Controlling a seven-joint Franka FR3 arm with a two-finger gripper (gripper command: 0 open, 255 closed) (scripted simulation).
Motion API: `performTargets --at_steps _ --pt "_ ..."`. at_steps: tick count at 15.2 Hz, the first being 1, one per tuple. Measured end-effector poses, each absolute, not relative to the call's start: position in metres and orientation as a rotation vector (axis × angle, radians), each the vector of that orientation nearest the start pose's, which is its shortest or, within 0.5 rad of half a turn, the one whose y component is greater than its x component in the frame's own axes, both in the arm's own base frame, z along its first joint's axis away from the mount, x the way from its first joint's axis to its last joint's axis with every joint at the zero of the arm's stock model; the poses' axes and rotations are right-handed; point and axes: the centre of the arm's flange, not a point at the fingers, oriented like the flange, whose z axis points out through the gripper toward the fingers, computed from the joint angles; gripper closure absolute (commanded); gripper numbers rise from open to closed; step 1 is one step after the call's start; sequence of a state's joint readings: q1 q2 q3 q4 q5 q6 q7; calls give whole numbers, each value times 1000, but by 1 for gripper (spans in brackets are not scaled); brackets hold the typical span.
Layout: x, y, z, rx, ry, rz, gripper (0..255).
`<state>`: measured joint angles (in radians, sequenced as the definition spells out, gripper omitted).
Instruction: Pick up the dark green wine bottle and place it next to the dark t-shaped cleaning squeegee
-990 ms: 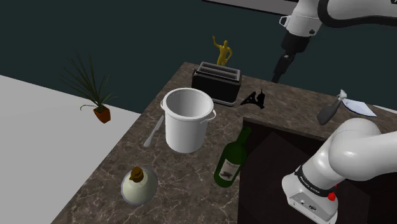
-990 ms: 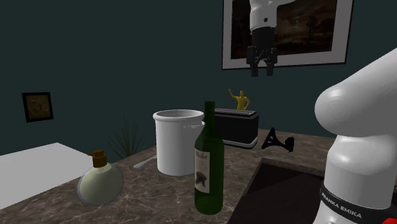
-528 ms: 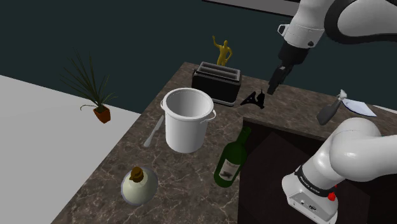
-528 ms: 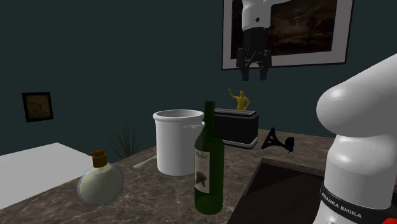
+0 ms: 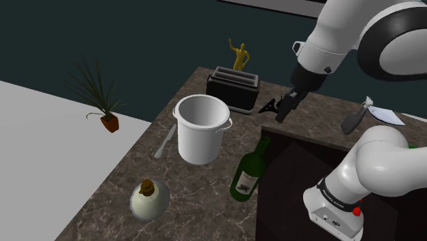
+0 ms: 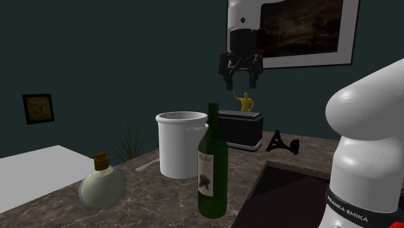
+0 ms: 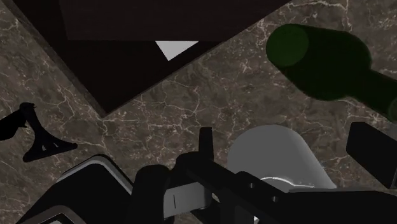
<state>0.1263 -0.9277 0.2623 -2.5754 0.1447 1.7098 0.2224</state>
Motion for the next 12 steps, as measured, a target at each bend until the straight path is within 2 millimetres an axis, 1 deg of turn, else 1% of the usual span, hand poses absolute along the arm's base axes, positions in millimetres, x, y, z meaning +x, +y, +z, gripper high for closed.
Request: performTargets --at_steps 2,3,4,7,9,12 --pt "250 158 520 -3188 -55 -115 0" --pt "242 173 516 -3187 -44 -124 0" --pt "239 184 511 -3186 -29 -131 0" --pt "232 221 503 -3180 11 -157 0" --pt "229 233 497 -3177 26 -166 0" --pt "228 237 481 -3176 31 -168 0"
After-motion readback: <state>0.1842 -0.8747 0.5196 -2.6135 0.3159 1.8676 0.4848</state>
